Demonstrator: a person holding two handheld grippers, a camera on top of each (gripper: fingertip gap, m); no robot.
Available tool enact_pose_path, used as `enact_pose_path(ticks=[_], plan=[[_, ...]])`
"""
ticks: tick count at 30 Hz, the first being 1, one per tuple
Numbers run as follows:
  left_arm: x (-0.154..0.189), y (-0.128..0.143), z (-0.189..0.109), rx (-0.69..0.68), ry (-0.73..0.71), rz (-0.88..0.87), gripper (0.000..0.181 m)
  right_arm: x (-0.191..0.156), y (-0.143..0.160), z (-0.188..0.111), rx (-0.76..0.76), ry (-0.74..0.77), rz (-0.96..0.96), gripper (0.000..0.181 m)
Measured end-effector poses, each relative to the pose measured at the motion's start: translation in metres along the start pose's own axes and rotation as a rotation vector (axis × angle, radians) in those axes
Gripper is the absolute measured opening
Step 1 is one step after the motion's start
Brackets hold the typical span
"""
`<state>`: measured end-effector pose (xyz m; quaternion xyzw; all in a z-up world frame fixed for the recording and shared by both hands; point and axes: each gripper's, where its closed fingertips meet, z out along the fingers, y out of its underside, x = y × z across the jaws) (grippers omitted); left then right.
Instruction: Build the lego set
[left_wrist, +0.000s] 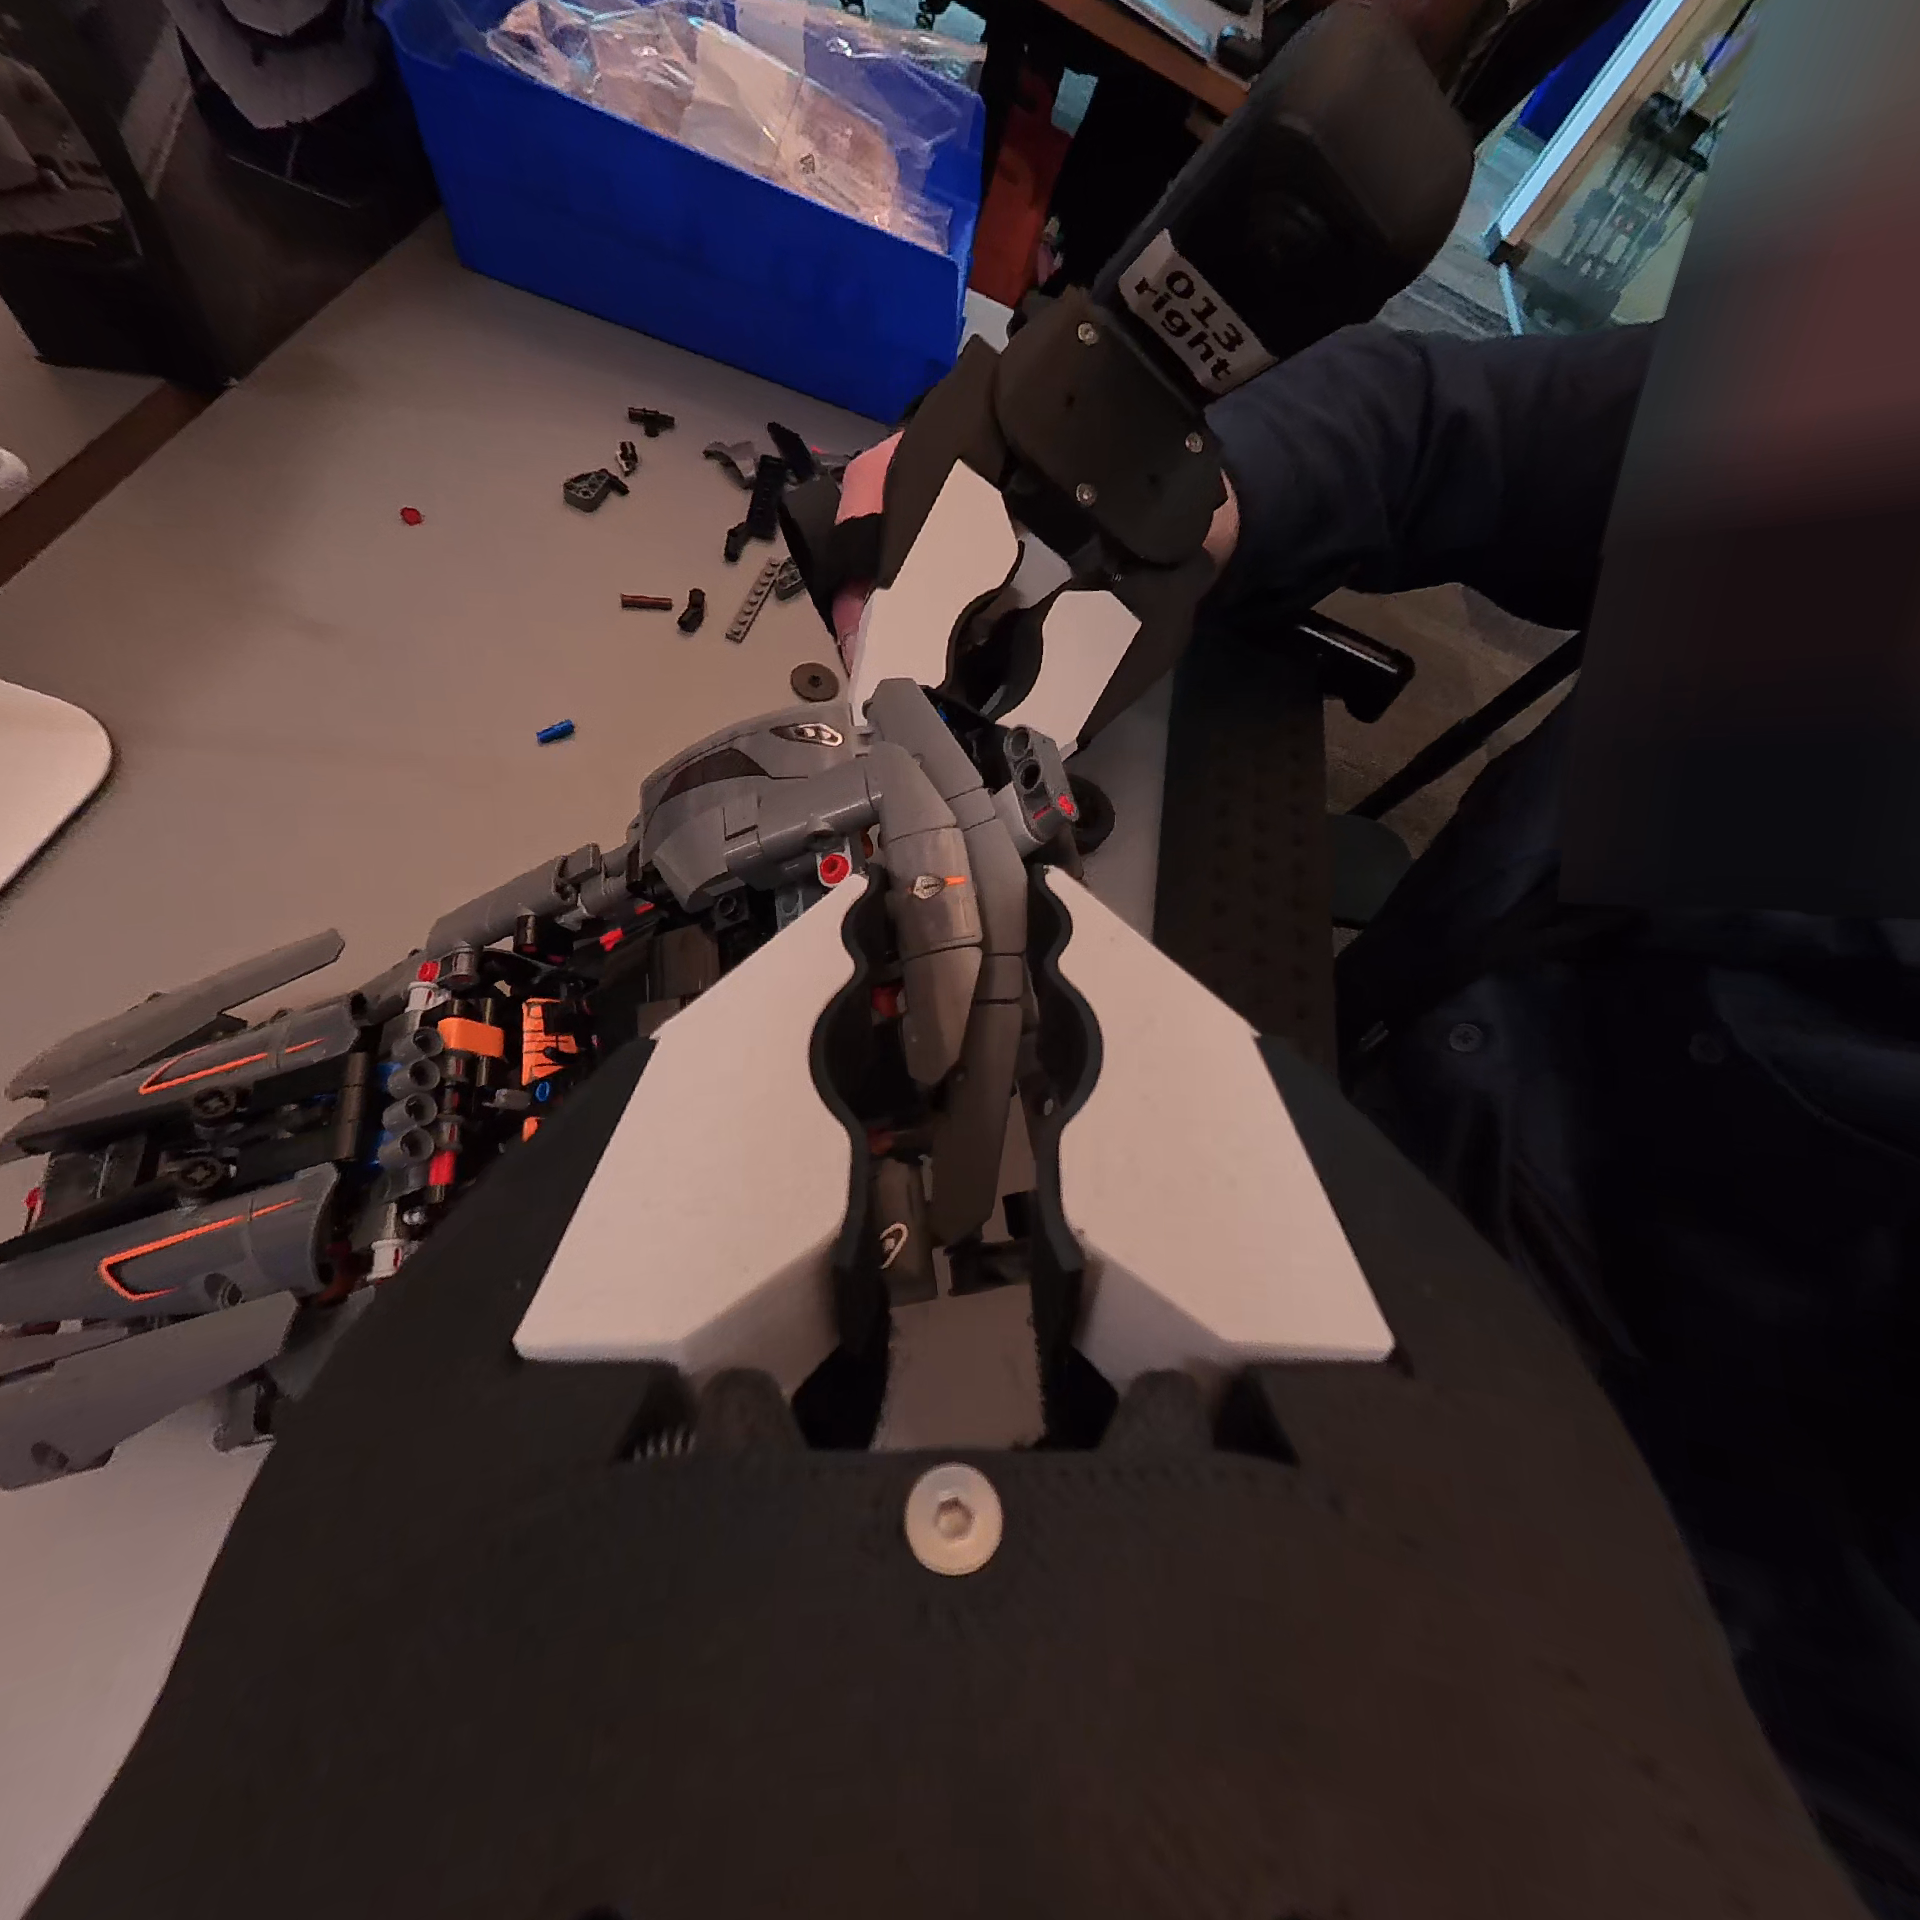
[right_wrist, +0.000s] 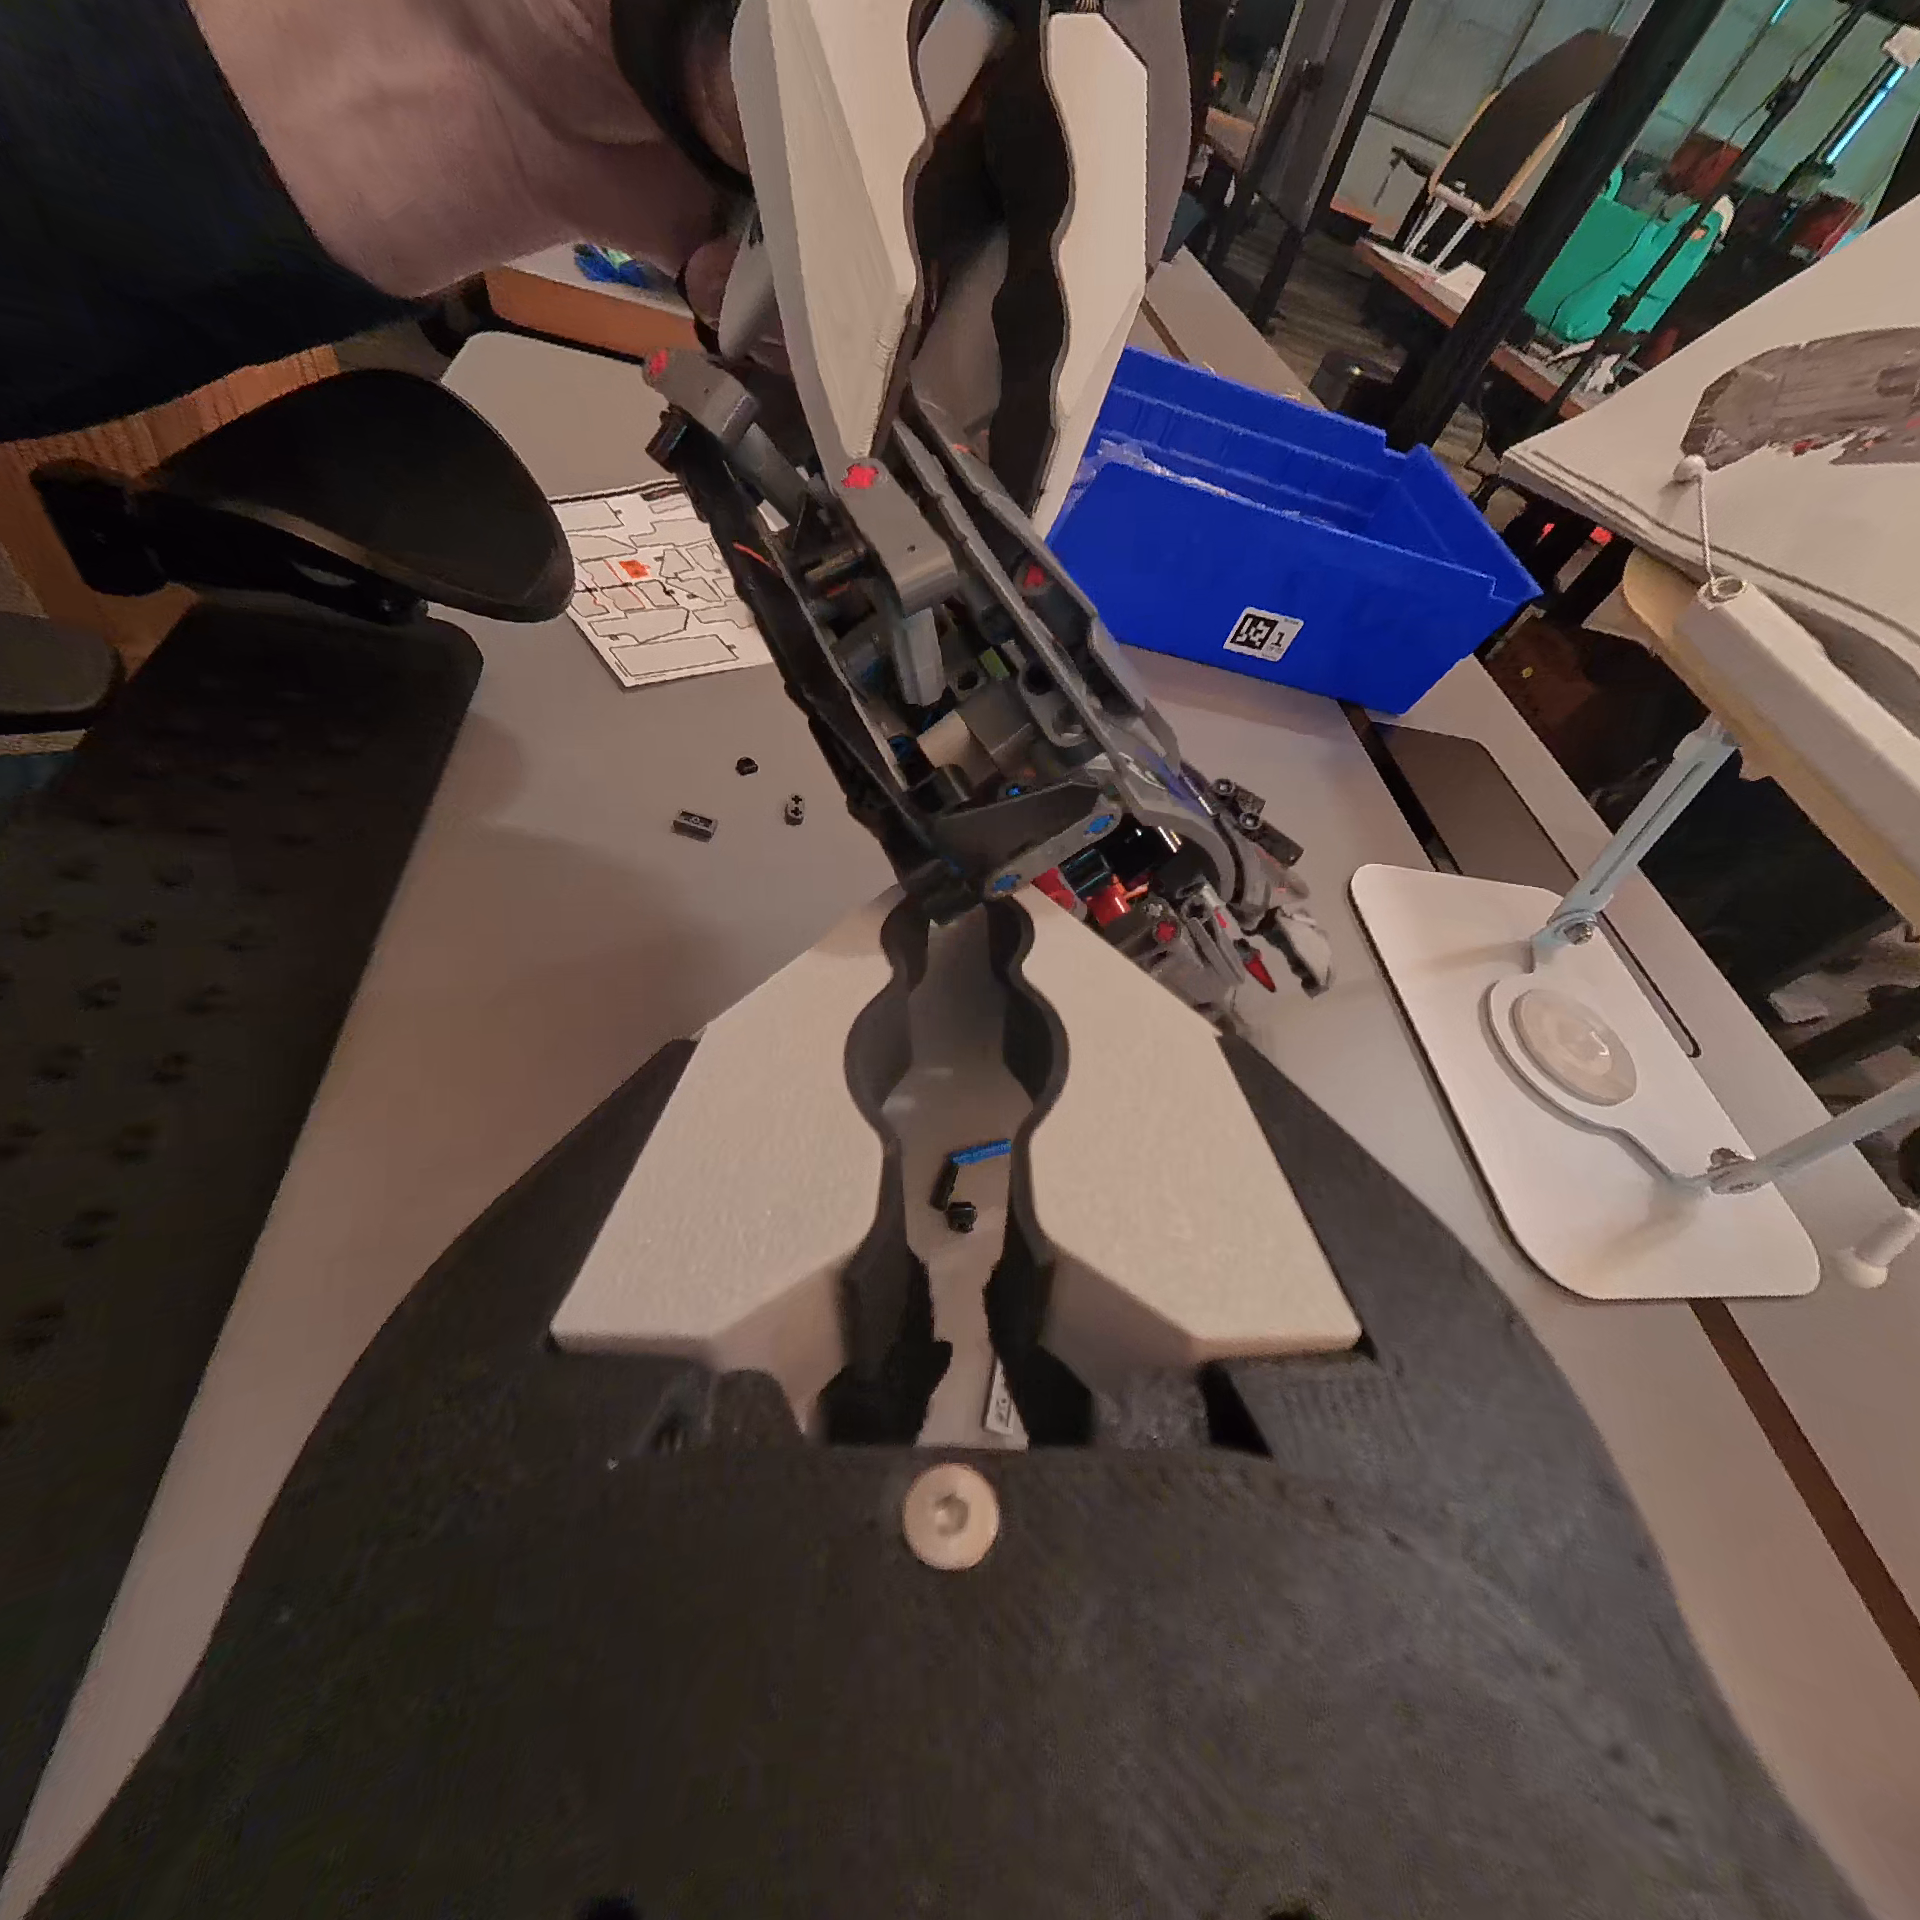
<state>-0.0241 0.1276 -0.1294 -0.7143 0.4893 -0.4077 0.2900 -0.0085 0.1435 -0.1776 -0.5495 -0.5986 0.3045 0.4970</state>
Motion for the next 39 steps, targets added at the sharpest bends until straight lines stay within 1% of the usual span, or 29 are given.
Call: enact_pose_path(ticks=[6, 10, 16, 18, 21, 25, 29, 34, 39], plan=[[-0.002, 0.011, 0.002, -0.023, -0.023, 0.042, 0.023, -0.006, 0.011, 0.008, -0.043, -0.021, 0.016, 0.01], [-0.003, 0.023, 0.006, -0.066, -0.038, 0.073, 0.023, -0.011, 0.023, 0.015, -0.095, -0.054, 0.05, 0.012], [-0.004, 0.034, 0.01, -0.085, -0.043, 0.11, 0.023, -0.018, 0.037, 0.02, -0.17, -0.098, 0.068, 0.016], [-0.003, 0.034, 0.009, -0.076, -0.035, 0.108, 0.023, -0.017, 0.044, 0.019, -0.21, -0.107, 0.069, 0.021], [-0.003, 0.036, 0.004, -0.069, -0.034, 0.115, 0.023, -0.007, 0.048, 0.012, -0.237, -0.098, 0.08, 0.022], [-0.001, 0.041, 0.0, -0.065, -0.021, 0.126, 0.023, 0.006, 0.045, 0.006, -0.205, -0.087, 0.171, 0.021], [0.001, 0.045, 0.0, -0.057, -0.015, 0.133, 0.023, 0.0, 0.028, 0.001, -0.113, -0.159, 0.263, 0.019], [0.0, 0.045, 0.0, -0.052, -0.022, 0.145, 0.023, -0.004, 0.016, -0.004, -0.045, -0.228, 0.338, 0.019], [-0.002, 0.05, 0.002, -0.069, -0.028, 0.154, 0.023, -0.004, 0.022, 0.001, -0.064, -0.225, 0.391, 0.022]])
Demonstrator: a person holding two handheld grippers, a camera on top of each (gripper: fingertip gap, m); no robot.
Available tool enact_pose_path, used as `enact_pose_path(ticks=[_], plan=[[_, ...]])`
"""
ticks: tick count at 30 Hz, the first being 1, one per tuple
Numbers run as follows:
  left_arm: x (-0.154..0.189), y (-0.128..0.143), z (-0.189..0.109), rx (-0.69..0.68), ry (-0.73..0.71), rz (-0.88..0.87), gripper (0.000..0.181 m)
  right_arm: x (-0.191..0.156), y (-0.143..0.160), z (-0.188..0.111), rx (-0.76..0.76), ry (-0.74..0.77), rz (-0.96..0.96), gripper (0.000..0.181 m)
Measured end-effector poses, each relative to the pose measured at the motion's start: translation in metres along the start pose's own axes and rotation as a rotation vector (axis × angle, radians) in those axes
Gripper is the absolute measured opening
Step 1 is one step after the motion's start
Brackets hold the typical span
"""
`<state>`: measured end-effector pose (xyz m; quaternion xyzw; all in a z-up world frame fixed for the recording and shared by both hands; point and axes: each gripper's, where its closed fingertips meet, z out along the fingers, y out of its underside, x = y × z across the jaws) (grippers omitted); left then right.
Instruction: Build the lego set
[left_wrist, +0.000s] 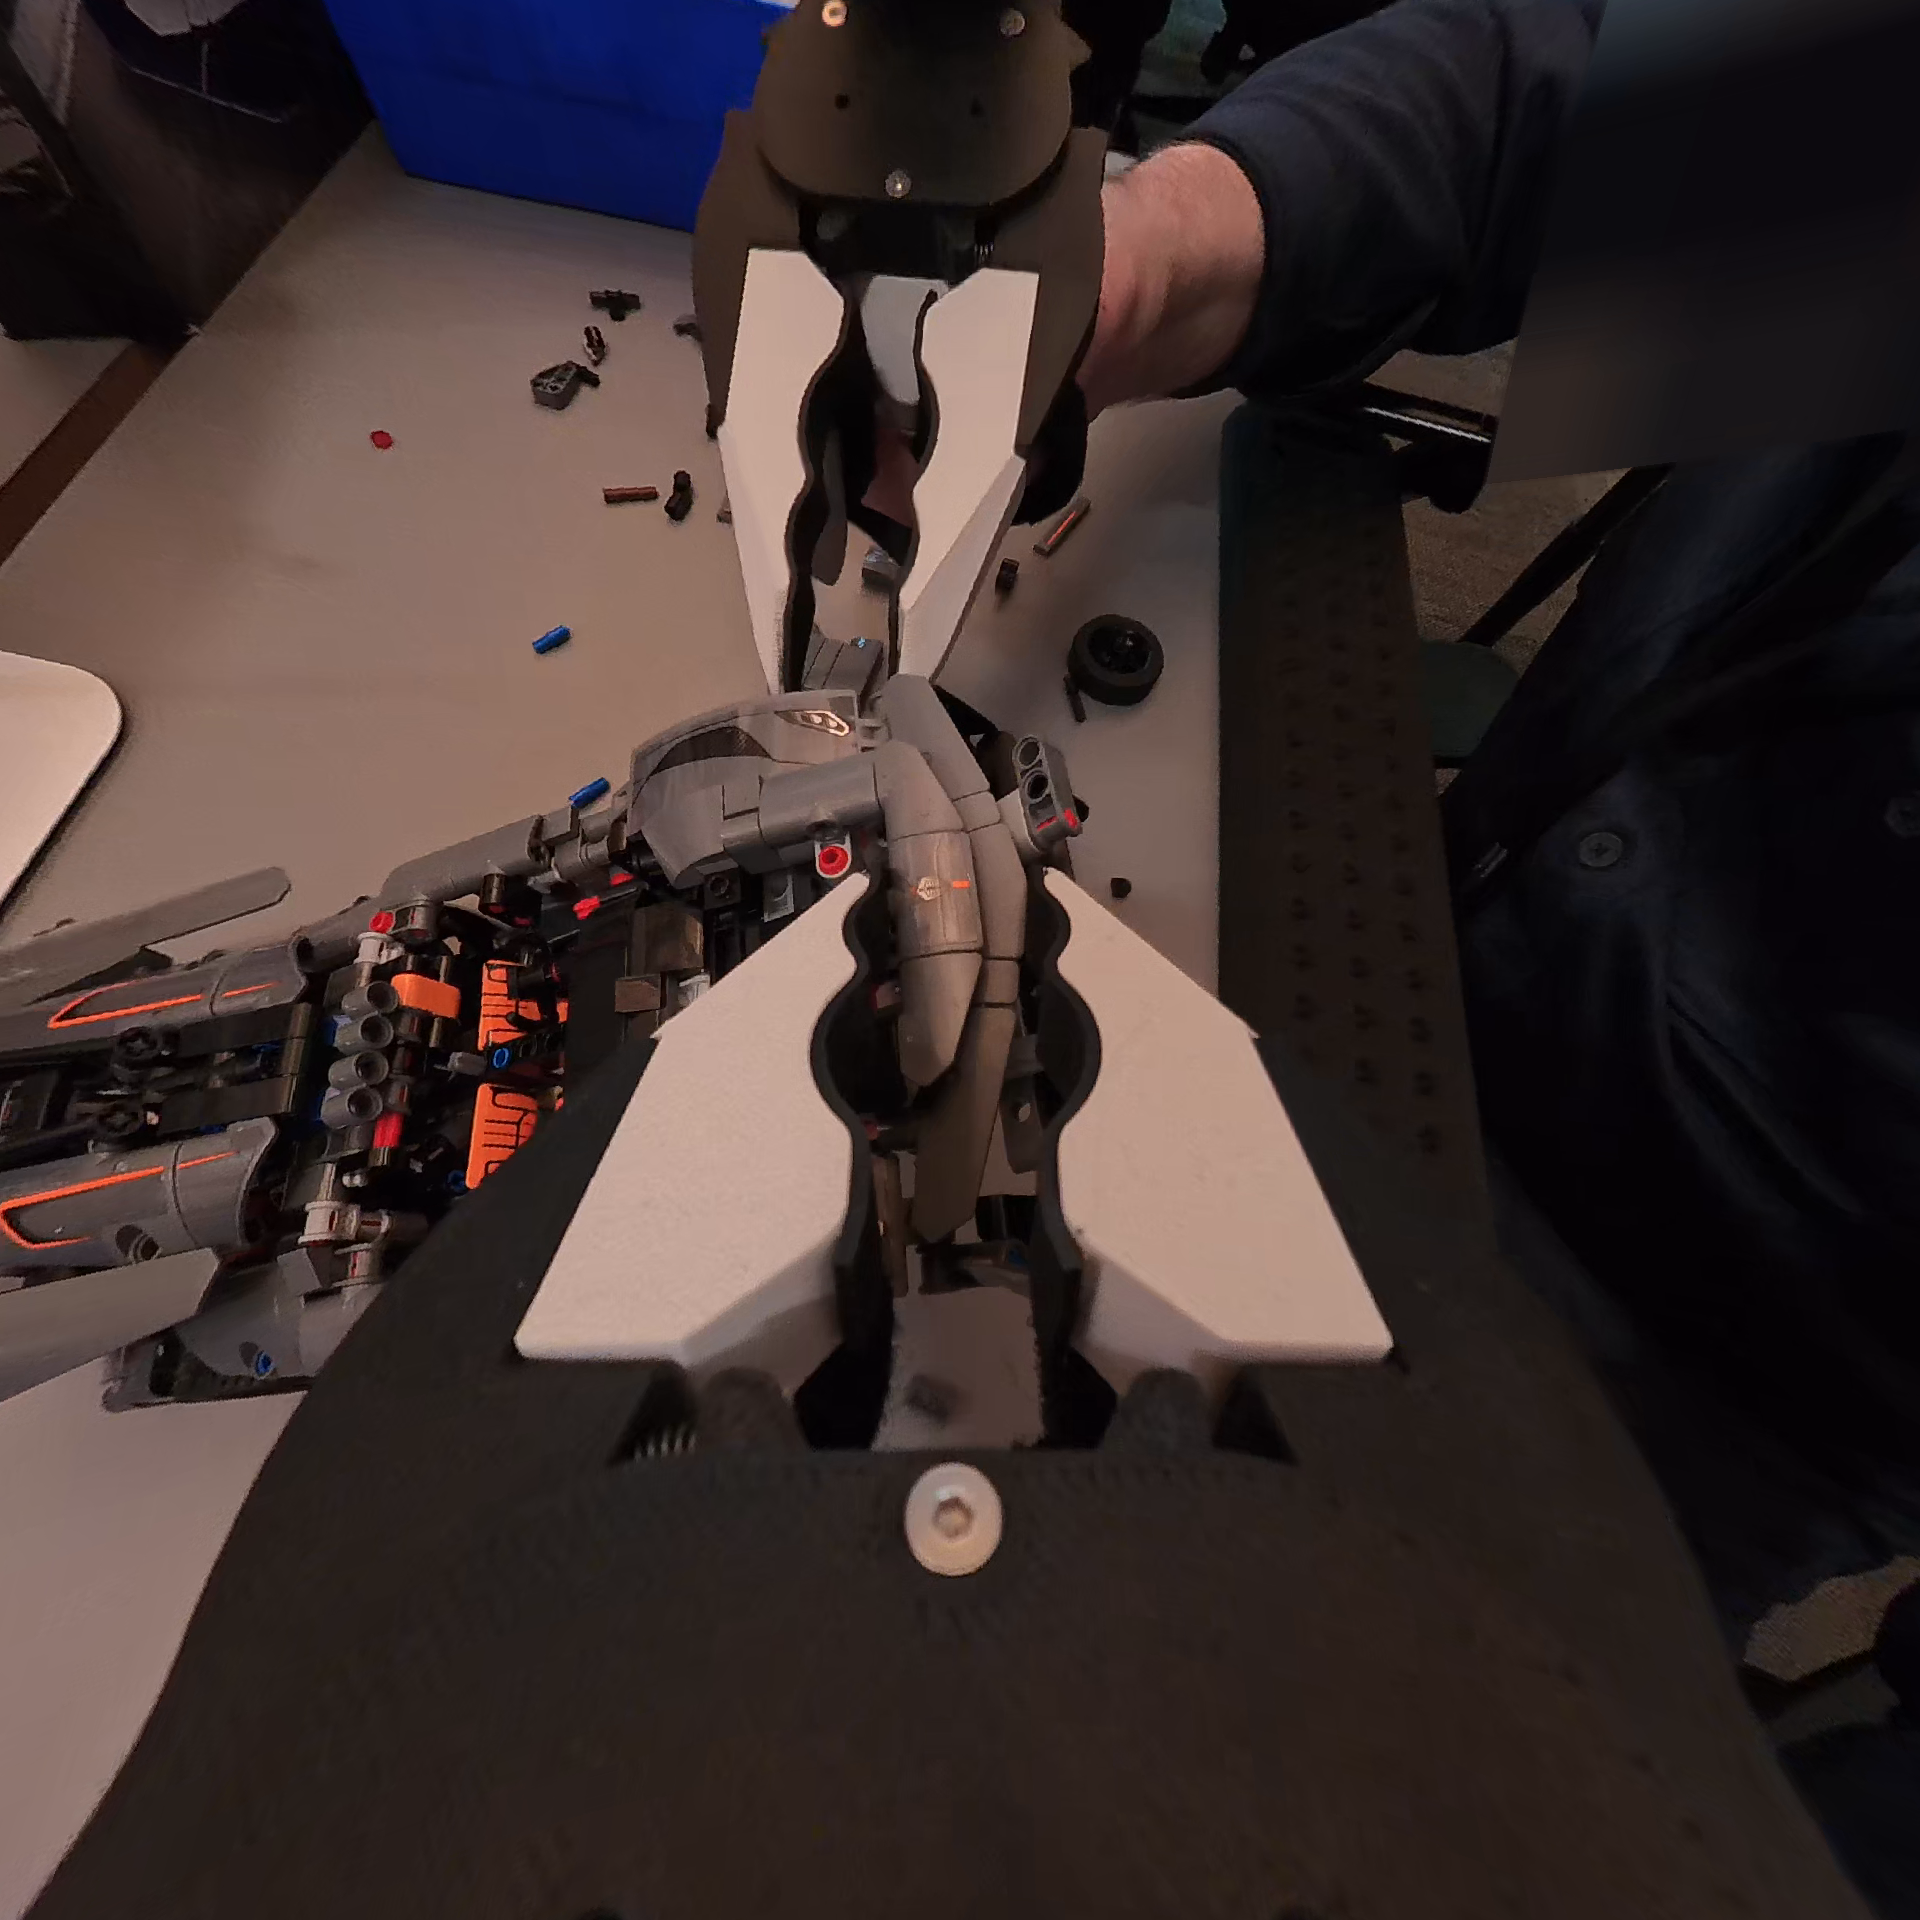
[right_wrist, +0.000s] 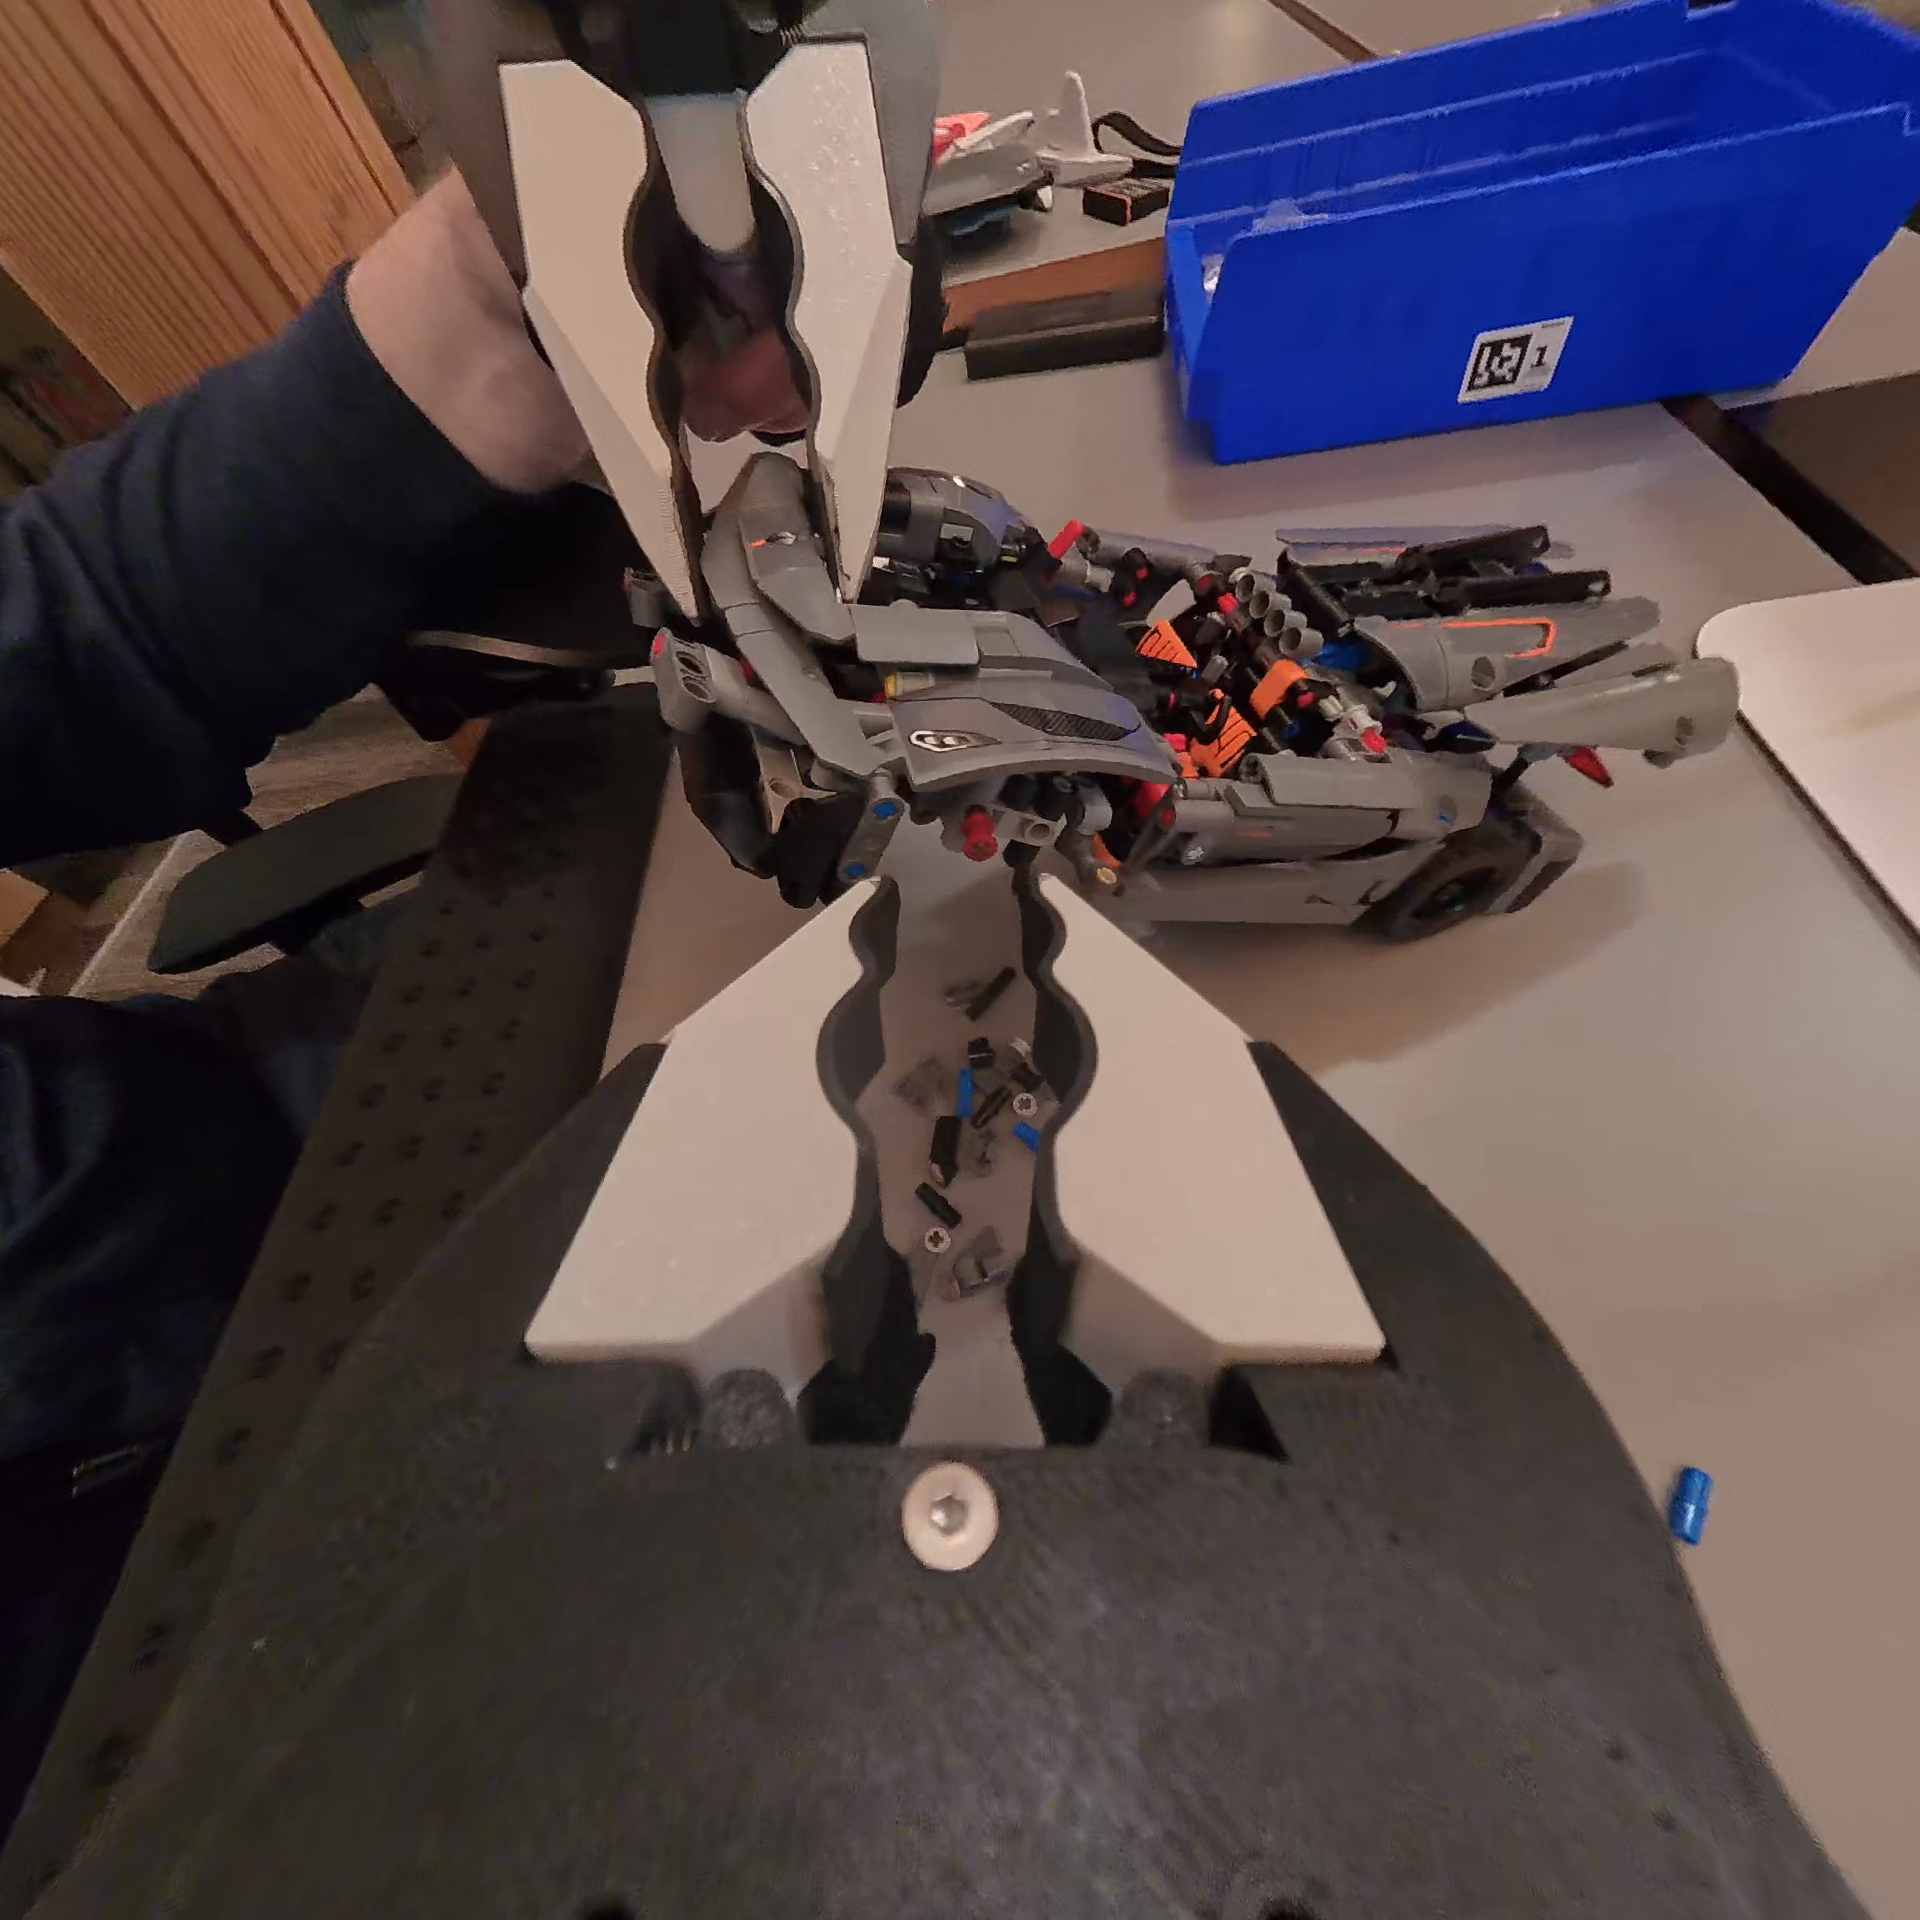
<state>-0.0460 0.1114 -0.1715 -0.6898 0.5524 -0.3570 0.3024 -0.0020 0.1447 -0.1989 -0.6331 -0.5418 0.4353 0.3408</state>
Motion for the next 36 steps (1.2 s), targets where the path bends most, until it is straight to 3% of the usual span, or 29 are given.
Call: enact_pose_path(ticks=[25, 32, 36], plan=[[-0.026, 0.058, 0.014, -0.244, -0.121, -0.025, 0.022, 0.014, 0.012, 0.002, -0.088, 0.123, -0.089, 0.02], [-0.029, 0.077, 0.015, -0.329, -0.144, -0.018, 0.021, 0.046, 0.012, -0.019, -0.099, 0.243, -0.077, 0.022], [-0.031, 0.086, 0.014, -0.37, -0.159, -0.017, 0.021, 0.077, 0.02, -0.044, -0.17, 0.387, -0.109, 0.02]])
